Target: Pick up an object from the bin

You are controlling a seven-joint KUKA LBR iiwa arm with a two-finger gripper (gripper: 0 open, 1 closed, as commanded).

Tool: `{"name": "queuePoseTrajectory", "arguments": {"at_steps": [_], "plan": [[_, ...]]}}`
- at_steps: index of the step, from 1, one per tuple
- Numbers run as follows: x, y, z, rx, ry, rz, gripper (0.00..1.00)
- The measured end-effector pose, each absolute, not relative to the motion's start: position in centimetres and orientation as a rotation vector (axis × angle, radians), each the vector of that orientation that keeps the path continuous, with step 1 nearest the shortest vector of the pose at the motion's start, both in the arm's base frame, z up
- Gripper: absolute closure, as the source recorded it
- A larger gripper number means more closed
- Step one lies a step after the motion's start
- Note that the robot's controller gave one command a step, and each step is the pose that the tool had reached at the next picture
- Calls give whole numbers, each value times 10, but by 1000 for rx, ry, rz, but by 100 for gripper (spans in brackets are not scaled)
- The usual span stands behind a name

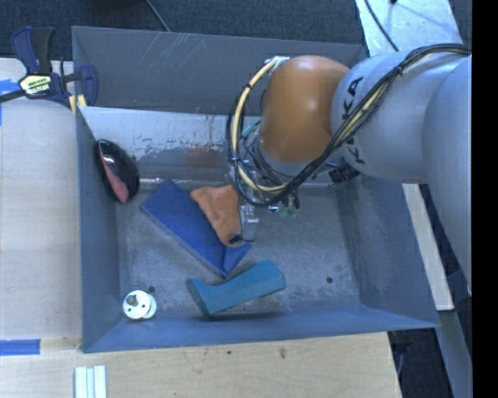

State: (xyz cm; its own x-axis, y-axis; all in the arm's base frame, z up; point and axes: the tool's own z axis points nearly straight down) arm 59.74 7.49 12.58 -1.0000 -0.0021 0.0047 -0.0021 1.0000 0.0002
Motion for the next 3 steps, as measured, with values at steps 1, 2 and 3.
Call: {"name": "queuePoseTrajectory", "arguments": {"at_steps": [1,2,3], "plan": [[599,75,131,2,-3144,-1,0],[586,64,74,-253,-3134,-1,100],[586,64,74,-254,-3134,-1,100]]}}
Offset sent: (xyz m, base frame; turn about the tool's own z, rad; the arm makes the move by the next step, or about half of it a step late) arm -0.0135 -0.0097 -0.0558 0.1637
